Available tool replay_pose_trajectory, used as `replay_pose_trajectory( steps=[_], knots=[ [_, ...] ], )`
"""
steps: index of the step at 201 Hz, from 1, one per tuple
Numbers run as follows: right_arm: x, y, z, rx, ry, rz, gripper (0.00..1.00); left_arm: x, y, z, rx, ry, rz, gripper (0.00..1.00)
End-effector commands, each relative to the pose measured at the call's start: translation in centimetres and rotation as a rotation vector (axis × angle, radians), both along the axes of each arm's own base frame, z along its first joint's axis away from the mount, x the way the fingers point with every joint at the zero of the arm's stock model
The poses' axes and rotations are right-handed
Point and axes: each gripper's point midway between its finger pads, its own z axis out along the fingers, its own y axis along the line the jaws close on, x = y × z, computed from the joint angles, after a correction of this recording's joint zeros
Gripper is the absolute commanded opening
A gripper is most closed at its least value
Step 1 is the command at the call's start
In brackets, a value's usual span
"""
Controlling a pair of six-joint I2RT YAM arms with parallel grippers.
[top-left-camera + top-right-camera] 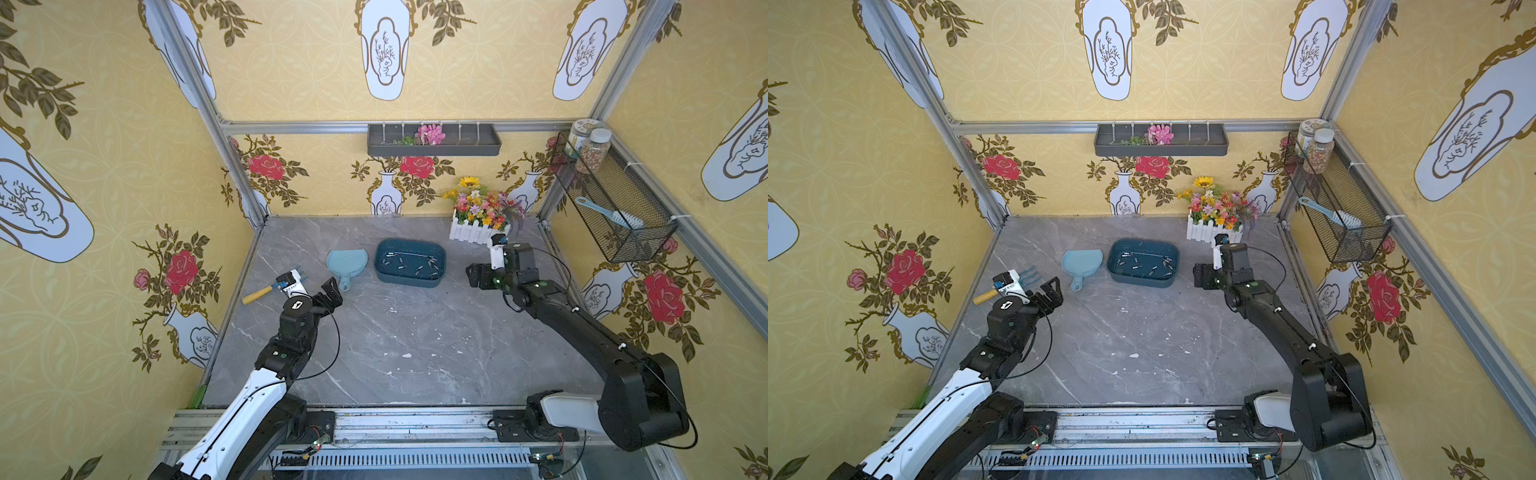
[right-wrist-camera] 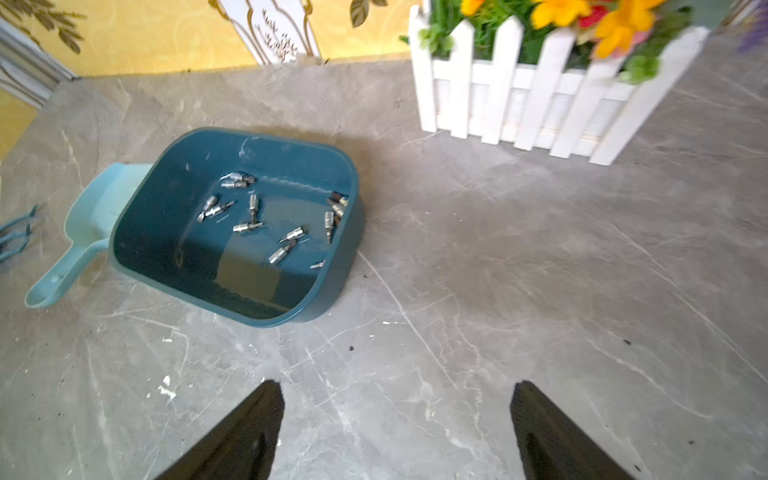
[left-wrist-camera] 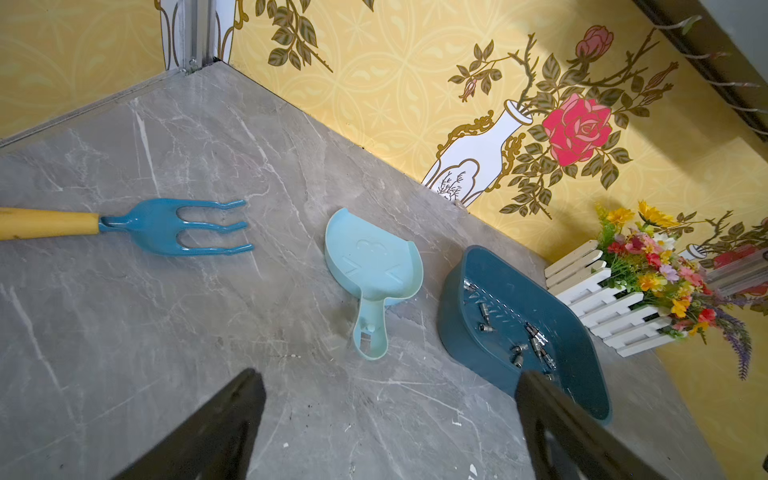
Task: Put the bit on the desktop into the storage box
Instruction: Reset both arms
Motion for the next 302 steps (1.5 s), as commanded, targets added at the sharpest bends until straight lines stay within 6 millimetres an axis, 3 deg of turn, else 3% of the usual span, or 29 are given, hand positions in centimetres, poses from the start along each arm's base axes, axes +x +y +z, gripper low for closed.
replay_pose_trajectory(
  steps=[1,24,69,117,160,176,247,302],
  knots=[
    [0.7,-1.1,2.8,0.098,-0.149,-0.04,0.98,0.3,0.3,0.5,-0.001,-0.035,0.024,1.0],
    [0.1,-3.4,3.6,0.139,-0.208,-0.092,0.98,0.4,0.7,0.4,-0.006,-0.043,0.046,1.0],
    [-1.3,-8.0,3.1,0.144,-0.27,-0.237,0.97,0.4,1.5,0.5,0.001,-0.093,0.09,1.0],
    [-2.1,-10.1,1.9,0.07,-0.386,-0.292,0.97,0.7,2.4,0.7,0.073,-0.124,0.134,1.0],
    [-3.2,-12.2,-0.4,0.003,-0.477,-0.396,0.97,0.9,3.5,0.6,0.141,-0.178,0.189,1.0],
    [-2.7,-12.4,-1.9,-0.013,-0.43,-0.402,0.97,0.7,3.9,0.5,0.17,-0.213,0.201,1.0],
    [-0.1,-11.7,-2.0,-0.074,-0.417,-0.35,0.97,-0.3,5.1,0.3,0.26,-0.268,0.243,1.0],
    [0.4,-11.3,-2.2,-0.156,-0.385,-0.341,0.97,-0.2,6.3,-0.2,0.29,-0.25,0.27,1.0]
  ],
)
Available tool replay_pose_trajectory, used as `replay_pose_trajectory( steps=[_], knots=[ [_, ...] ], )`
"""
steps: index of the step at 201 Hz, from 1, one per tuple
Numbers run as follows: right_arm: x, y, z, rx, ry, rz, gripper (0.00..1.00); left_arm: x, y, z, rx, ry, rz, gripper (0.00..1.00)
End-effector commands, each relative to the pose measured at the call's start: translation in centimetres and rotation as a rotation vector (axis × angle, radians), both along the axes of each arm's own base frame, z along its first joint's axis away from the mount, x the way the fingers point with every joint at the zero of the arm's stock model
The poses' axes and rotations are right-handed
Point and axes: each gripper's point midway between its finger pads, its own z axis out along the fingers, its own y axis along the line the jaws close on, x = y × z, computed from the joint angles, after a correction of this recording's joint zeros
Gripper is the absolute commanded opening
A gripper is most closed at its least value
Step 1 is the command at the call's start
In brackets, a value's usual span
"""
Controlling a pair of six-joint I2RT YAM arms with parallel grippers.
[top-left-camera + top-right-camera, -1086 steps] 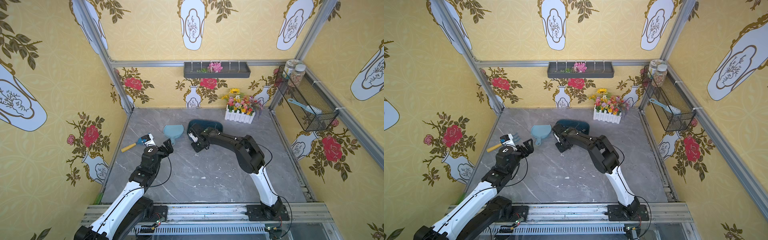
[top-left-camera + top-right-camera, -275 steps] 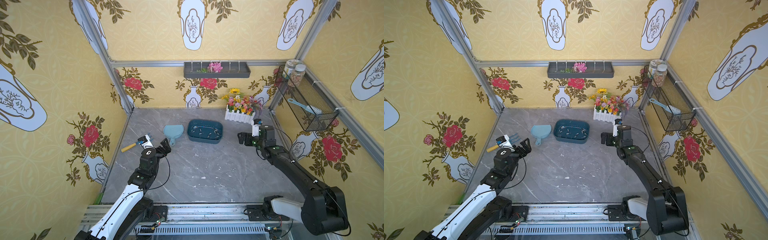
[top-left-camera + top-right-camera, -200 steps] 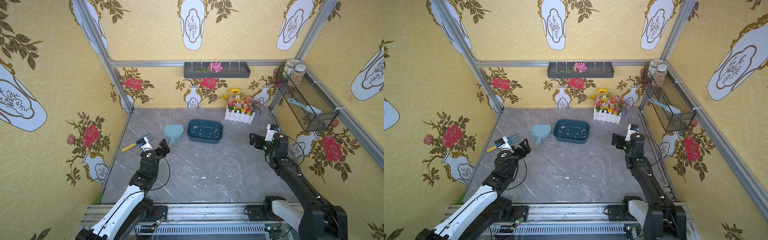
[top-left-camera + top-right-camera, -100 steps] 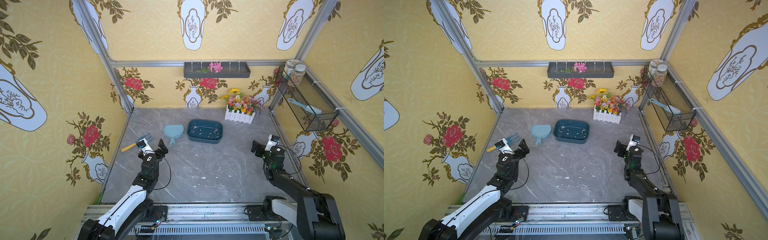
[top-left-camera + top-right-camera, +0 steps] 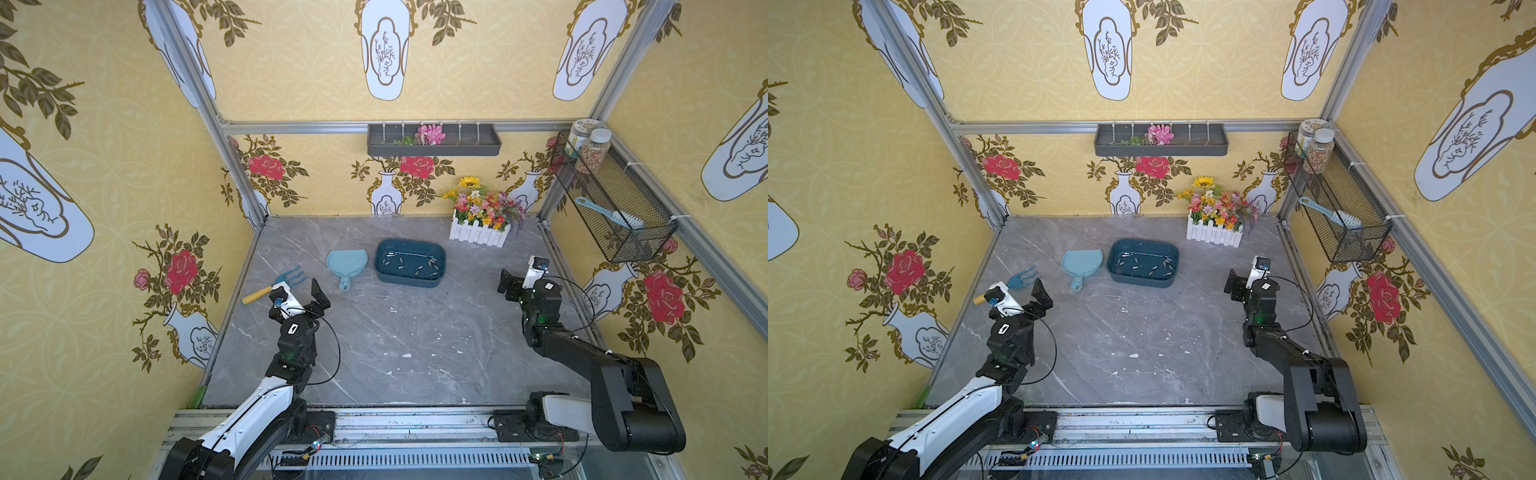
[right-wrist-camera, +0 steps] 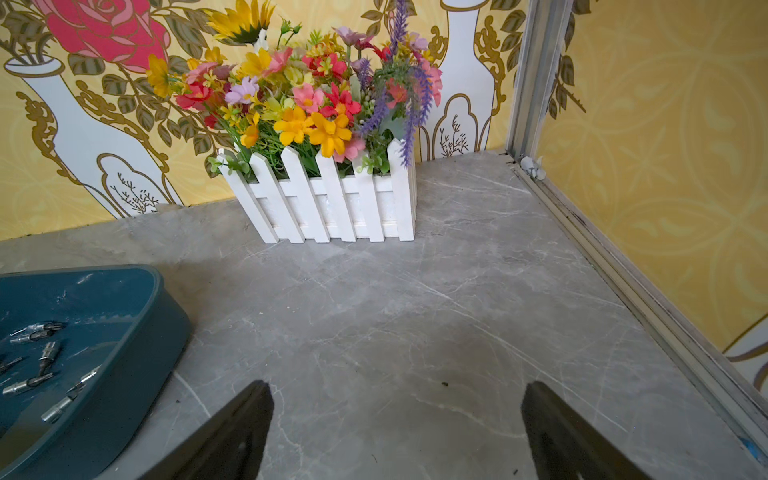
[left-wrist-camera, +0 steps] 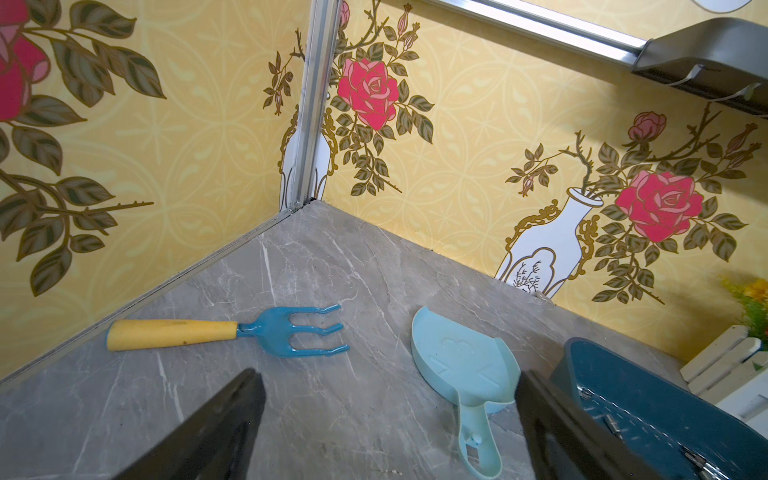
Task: Put the bit on the desktop into the storage box
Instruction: Reset both arms
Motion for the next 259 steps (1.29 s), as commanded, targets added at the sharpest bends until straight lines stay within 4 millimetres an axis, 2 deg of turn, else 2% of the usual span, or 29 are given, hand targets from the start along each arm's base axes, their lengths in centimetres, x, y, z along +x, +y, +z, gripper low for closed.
replay_pose_trajectory(
  steps=[1,42,72,95,113,143,162,184,205,240,249,259],
  knots=[
    [0.3,-0.4,0.5,-0.042,-0.007,-0.018,0.97,0.0,0.6,0.3,0.017,-0.018,0.019,1.0],
    [1.0,-0.2,0.4,-0.06,-0.008,0.003,0.97,0.7,2.2,-0.3,0.018,-0.012,0.05,1.0],
    [1.3,0.1,0.2,-0.049,-0.031,0.001,0.97,1.6,2.1,-0.2,0.038,-0.006,0.04,1.0],
    [0.7,0.5,0.8,-0.063,-0.047,0.006,0.97,1.9,2.0,-0.2,0.043,-0.001,0.035,1.0],
    [0.0,0.7,0.1,-0.077,0.035,0.02,0.97,1.9,2.1,-0.1,0.049,-0.001,0.036,1.0],
    [-1.5,0.8,-0.2,-0.067,0.047,0.024,0.97,1.9,2.7,0.0,0.053,-0.006,0.051,1.0],
    [-2.5,0.8,-1.1,-0.062,0.076,0.019,0.97,1.9,3.1,0.1,0.055,-0.012,0.061,1.0],
    [-3.5,0.5,-3.4,-0.052,0.097,0.0,0.97,2.1,3.4,0.3,0.058,-0.015,0.066,1.0],
    [-3.2,0.9,-3.5,-0.071,0.057,0.023,0.97,2.3,3.6,0.3,0.064,-0.015,0.071,1.0],
    [-2.2,1.0,-5.8,-0.054,0.056,0.039,0.97,2.2,3.7,0.4,0.072,-0.025,0.071,1.0],
    [-2.1,0.9,-6.5,-0.049,0.117,0.04,0.97,2.3,3.7,0.4,0.073,-0.025,0.069,1.0],
    [-2.0,1.1,-6.3,-0.054,0.101,0.05,0.97,2.3,3.6,0.4,0.075,-0.025,0.062,1.0]
  ],
)
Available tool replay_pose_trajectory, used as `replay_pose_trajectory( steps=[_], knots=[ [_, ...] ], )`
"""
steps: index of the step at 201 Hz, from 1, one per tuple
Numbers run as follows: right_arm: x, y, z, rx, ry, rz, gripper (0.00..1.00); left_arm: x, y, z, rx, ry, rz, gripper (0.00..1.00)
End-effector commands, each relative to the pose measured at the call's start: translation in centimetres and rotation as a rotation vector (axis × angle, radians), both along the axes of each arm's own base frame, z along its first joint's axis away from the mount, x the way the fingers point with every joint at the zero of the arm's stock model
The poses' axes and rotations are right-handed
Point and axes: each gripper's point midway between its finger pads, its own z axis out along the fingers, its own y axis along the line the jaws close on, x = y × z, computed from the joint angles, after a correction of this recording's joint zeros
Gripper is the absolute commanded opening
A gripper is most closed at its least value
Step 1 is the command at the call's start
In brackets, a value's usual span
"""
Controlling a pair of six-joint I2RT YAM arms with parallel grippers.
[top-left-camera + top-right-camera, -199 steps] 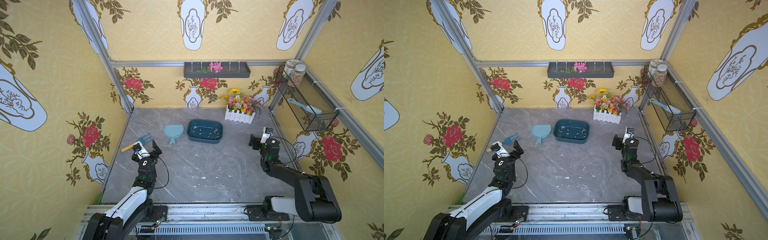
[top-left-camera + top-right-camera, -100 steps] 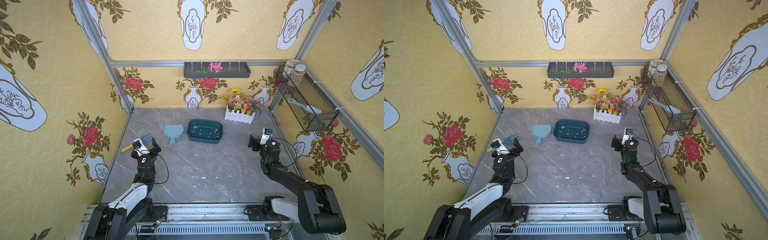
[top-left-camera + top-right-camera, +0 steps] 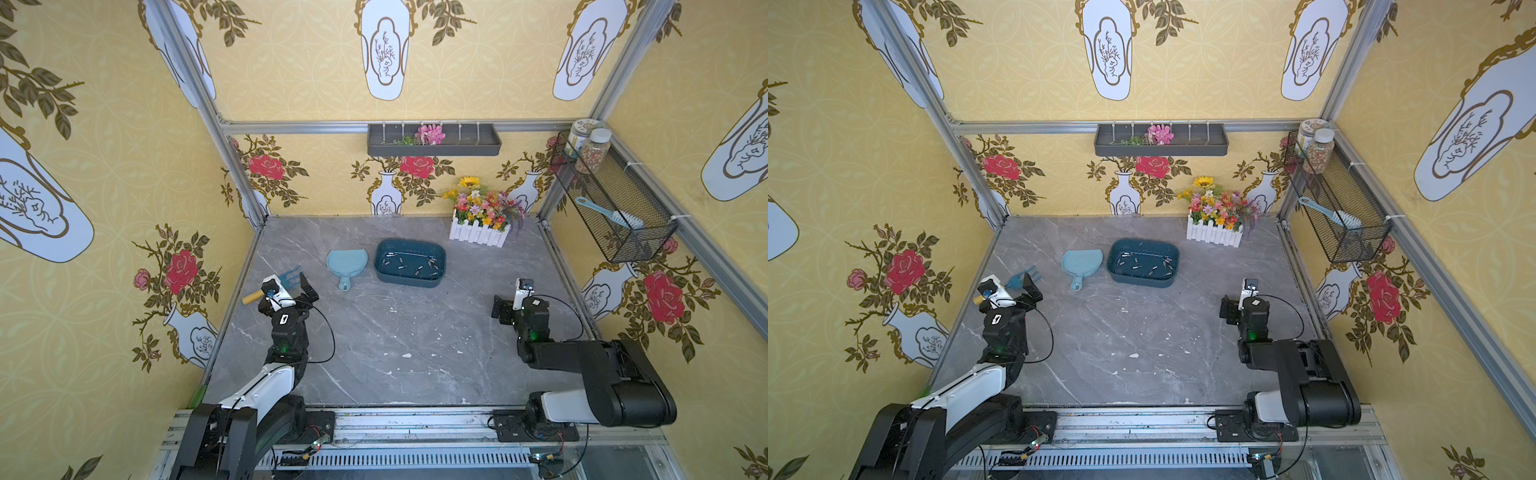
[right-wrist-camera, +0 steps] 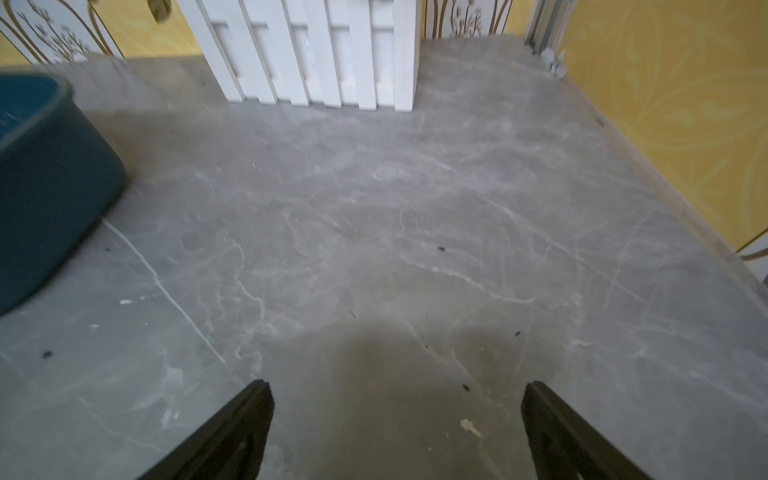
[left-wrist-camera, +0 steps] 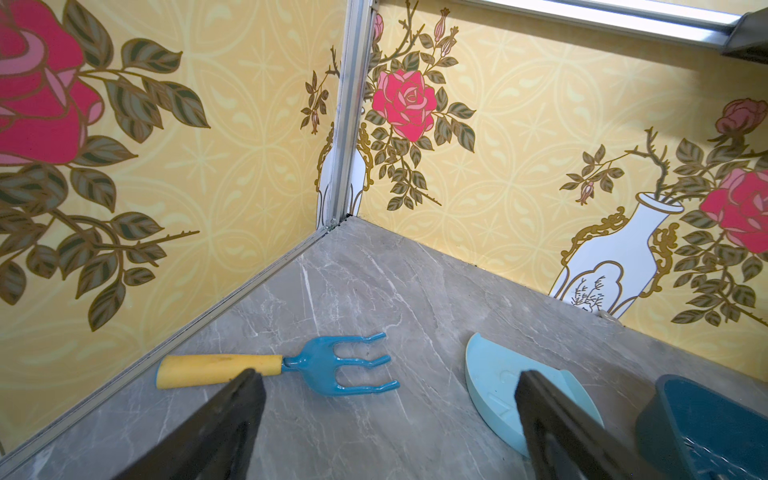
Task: Put the bit on the desktop into the storage box
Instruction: Reset both arms
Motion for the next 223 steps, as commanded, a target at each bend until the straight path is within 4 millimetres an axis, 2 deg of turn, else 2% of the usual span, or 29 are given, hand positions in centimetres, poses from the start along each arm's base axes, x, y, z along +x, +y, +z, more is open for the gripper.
replay_pose_trajectory(
  steps=[1,48,77,99,121,166,176,189,223],
  knots=[
    [1.8,0.2,2.9,0.004,-0.123,0.014,0.97,0.1,-0.2,0.8,0.011,-0.032,-0.015,1.0],
    [1.8,0.1,2.7,-0.003,-0.115,0.006,0.97,0.9,-0.8,0.9,0.039,-0.025,-0.055,1.0],
    [1.8,0.1,2.7,-0.004,-0.116,0.006,0.97,-0.4,-0.1,0.6,0.032,-0.027,-0.019,1.0],
    [1.8,0.1,2.8,-0.007,-0.116,0.005,0.97,-1.4,0.6,-1.0,0.035,0.013,0.017,1.0],
    [1.8,0.2,2.8,-0.007,-0.117,0.008,0.97,-1.6,0.2,-2.0,0.036,0.012,-0.012,1.0],
    [1.8,0.1,2.7,-0.009,-0.116,0.005,0.97,-0.3,-0.8,-4.7,0.049,0.075,-0.085,1.0],
    [1.8,0.1,2.7,-0.009,-0.115,0.005,0.97,-0.1,-1.0,-4.5,0.062,0.052,-0.101,1.0],
    [1.8,0.1,2.7,-0.009,-0.115,0.006,0.97,-0.2,-0.9,-5.3,0.039,0.076,-0.11,1.0],
    [1.8,0.1,2.7,-0.01,-0.116,0.006,0.97,0.7,-1.1,-5.9,0.01,0.11,-0.175,1.0]
  ],
)
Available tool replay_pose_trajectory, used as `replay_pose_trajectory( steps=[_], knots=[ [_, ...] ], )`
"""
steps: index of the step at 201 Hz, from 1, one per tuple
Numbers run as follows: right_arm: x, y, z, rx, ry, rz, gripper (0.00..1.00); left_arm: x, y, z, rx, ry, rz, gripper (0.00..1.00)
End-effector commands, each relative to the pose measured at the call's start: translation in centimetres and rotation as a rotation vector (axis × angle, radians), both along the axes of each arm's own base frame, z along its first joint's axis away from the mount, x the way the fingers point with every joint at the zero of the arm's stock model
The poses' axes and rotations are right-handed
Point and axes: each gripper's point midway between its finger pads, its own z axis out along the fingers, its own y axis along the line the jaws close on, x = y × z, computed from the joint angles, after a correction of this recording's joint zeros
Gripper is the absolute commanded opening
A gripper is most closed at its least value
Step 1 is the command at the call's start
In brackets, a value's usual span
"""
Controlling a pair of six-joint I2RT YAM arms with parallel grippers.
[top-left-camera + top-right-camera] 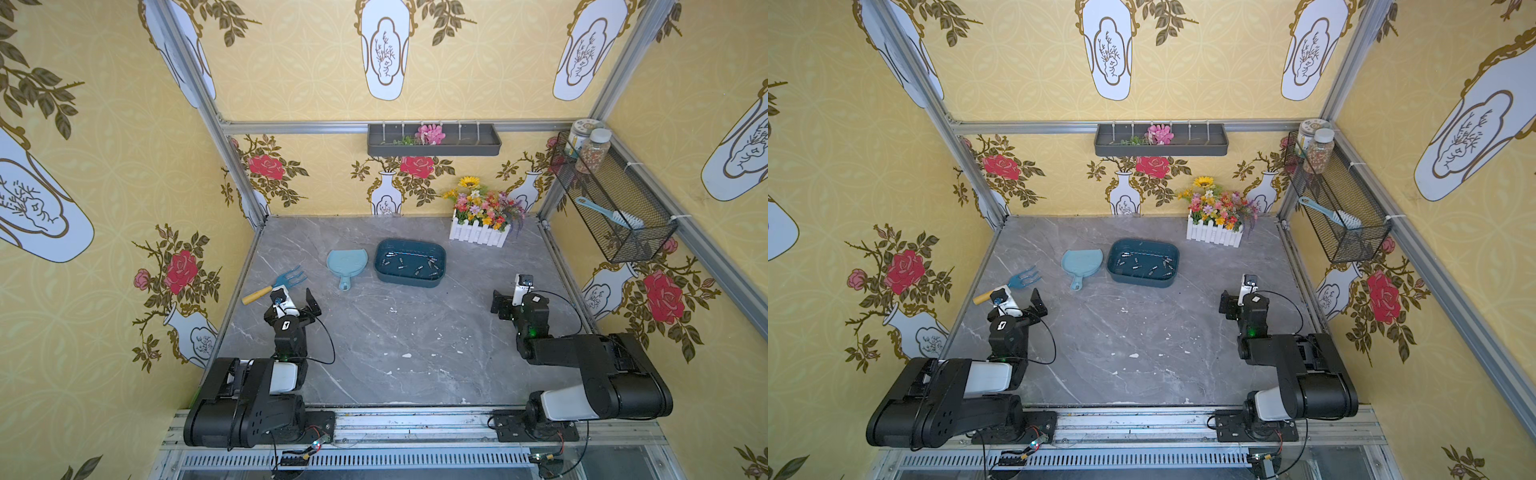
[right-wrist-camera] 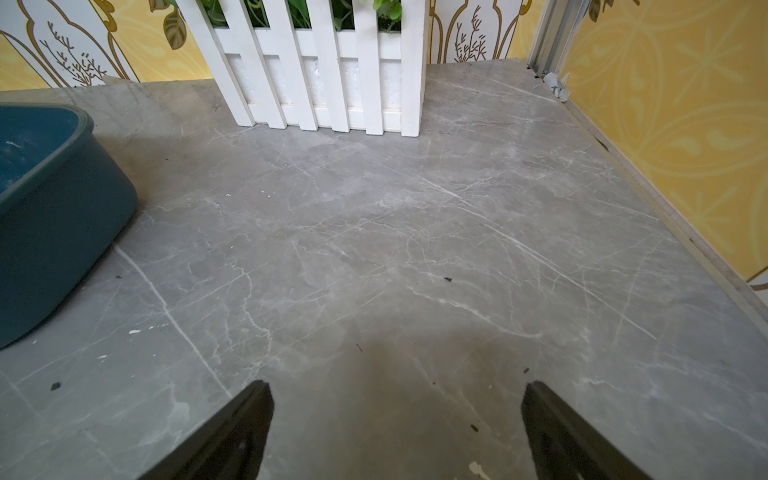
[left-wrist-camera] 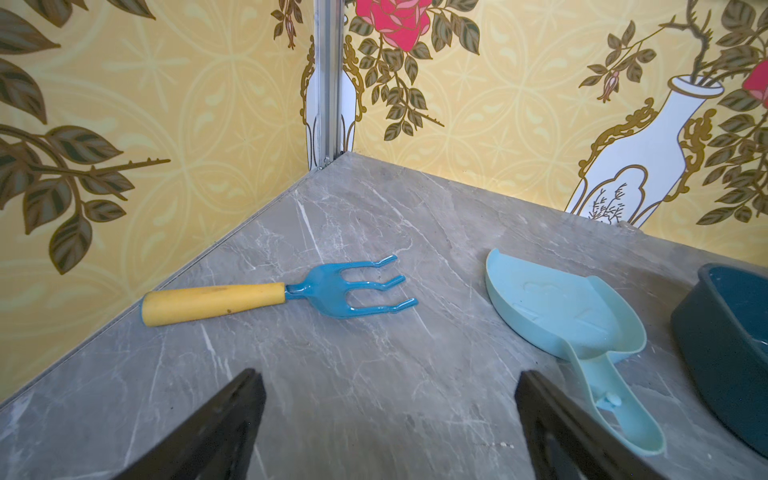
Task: Put the bit on the desktop into the storage box
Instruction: Reset both arms
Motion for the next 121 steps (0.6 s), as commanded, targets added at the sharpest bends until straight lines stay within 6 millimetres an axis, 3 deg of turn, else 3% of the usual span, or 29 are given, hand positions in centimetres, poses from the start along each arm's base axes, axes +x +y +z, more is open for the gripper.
replay_pose_trajectory(
  steps=[1,32,75,121],
  knots=[
    [0.5,-0.1,1.2,-0.004,-0.052,-0.005,0.97,0.8,-0.9,1.0,-0.028,-0.032,-0.079,1.0],
    [0.5,-0.1,1.2,-0.003,-0.053,-0.005,0.97,0.8,-1.1,0.9,-0.065,-0.033,-0.142,1.0],
    [0.5,-0.1,1.2,-0.003,-0.053,-0.006,0.97,1.0,-2.8,0.8,-0.068,-0.019,-0.271,1.0],
    [0.5,-0.1,1.3,-0.004,-0.057,-0.004,0.97,1.0,-1.9,0.8,-0.074,-0.022,-0.225,1.0]
  ],
)
